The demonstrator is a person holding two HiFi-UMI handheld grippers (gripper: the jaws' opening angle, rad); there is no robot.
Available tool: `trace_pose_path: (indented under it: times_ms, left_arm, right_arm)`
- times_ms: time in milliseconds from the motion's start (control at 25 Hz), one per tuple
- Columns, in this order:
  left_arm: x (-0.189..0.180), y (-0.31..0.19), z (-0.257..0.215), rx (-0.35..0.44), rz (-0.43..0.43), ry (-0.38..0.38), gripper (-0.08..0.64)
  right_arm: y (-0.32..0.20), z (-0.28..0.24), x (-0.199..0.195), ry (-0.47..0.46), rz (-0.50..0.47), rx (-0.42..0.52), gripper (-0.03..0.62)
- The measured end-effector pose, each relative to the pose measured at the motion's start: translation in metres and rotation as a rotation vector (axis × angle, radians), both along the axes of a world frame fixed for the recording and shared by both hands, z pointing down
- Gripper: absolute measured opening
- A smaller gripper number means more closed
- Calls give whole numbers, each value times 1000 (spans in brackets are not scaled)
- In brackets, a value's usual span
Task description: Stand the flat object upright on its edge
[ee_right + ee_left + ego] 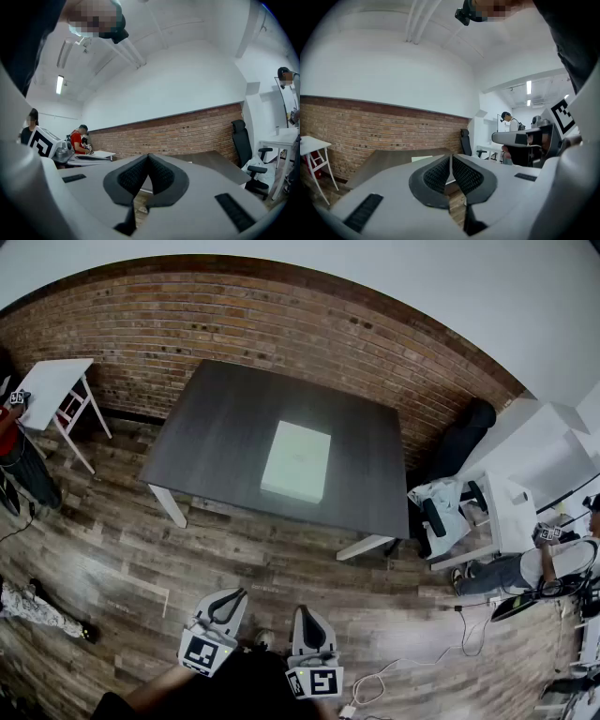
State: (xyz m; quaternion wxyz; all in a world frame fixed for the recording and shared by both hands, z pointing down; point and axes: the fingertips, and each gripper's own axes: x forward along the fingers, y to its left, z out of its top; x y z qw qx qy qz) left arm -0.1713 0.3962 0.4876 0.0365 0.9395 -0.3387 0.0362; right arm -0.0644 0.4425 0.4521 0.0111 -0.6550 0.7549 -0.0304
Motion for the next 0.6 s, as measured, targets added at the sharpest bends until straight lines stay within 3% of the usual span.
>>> trace_pose_path:
  times_ms: [600]
  left_arm:
    - [12, 19, -1, 9, -3, 1, 44]
  right_arm:
    - [17, -3, 8, -32, -14, 8, 25]
